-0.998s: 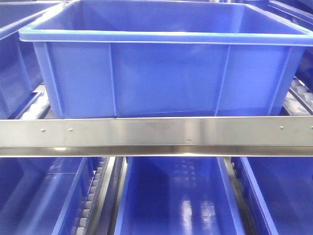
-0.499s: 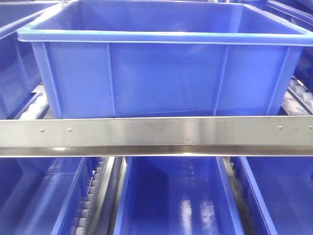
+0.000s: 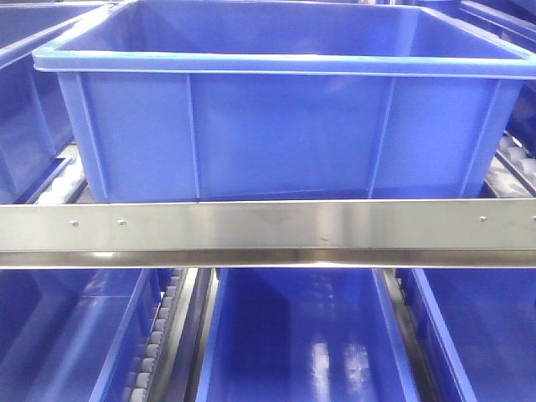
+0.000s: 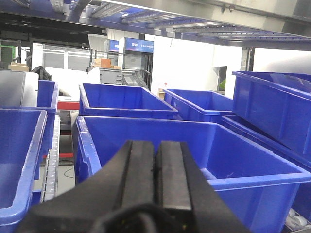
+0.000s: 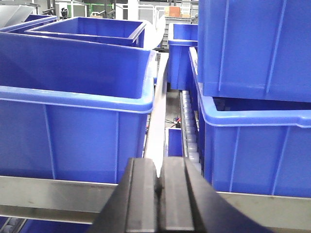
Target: Grab silver tray and place in blue box
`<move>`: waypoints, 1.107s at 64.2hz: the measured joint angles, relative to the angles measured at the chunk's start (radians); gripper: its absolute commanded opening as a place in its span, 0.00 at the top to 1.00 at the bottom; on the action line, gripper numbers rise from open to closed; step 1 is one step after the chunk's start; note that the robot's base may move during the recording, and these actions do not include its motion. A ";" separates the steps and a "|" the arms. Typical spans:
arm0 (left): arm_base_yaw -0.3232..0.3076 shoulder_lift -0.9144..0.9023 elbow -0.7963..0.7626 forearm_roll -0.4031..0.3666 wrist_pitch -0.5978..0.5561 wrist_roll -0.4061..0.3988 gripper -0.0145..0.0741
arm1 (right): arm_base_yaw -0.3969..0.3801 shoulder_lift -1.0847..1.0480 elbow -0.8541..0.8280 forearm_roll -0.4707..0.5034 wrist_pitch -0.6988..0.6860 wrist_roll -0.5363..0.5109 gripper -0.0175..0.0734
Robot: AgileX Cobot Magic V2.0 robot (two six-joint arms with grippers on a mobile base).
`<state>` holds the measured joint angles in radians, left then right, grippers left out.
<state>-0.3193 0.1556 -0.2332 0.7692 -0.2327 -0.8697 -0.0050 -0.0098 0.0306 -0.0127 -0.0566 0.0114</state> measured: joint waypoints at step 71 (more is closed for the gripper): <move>0.170 -0.123 0.044 -0.800 0.329 0.816 0.95 | 0.000 0.000 0.000 0.000 0.000 0.001 0.78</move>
<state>-0.1495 0.0321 -0.1896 -0.0305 0.0966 -0.0533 -0.0050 -0.0098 0.0306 -0.0127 -0.0566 0.0121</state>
